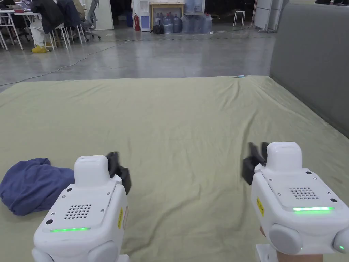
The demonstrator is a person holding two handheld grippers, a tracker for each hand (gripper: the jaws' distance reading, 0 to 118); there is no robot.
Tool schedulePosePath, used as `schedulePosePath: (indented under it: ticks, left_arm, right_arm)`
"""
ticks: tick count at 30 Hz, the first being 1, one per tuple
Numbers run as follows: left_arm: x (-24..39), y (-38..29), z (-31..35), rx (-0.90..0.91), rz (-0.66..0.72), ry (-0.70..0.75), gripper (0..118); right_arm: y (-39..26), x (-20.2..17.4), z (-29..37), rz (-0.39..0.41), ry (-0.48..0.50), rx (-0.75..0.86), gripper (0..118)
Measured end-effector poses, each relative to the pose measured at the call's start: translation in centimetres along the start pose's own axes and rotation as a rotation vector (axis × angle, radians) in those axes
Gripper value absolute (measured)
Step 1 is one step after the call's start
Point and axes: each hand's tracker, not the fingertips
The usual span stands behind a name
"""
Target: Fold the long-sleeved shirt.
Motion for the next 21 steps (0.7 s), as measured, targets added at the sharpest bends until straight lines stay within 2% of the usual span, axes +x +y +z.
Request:
schedulePosePath:
  ticks: [1, 4, 7, 10, 15, 21]
  left_arm:
    - [0.1, 0.2, -0.1, 0.032, -0.036, 0.034, 0]
    - [0.0, 0.2, -0.4, -0.024, -0.049, 0.011, 0]
    - [0.2, 0.3, -0.3, -0.009, -0.062, 0.041, 0]
    - [-0.7, 1.0, -0.2, 0.002, -0.062, 0.049, 0]
    - [-3.9, 2.7, 0.9, 0.038, -0.061, 0.156, 0]
    - [-10.1, 4.3, 4.6, 0.033, -0.065, 0.36, 0]
  right_arm:
    - [-0.2, -0.1, -0.1, 0.024, -0.071, -0.019, 0]
    - [-0.7, 0.1, -0.3, 0.008, 0.002, -0.023, 0]
    - [-1.0, -0.4, -0.4, 0.013, -0.017, -0.018, 0]
    - [-0.7, -1.6, -0.6, 0.009, 0.017, -0.011, 0]
    - [0.7, -5.8, -1.2, 0.014, 0.137, 0.029, 0]
    - [1.3, -13.8, -1.9, -0.006, 0.345, 0.039, 0]
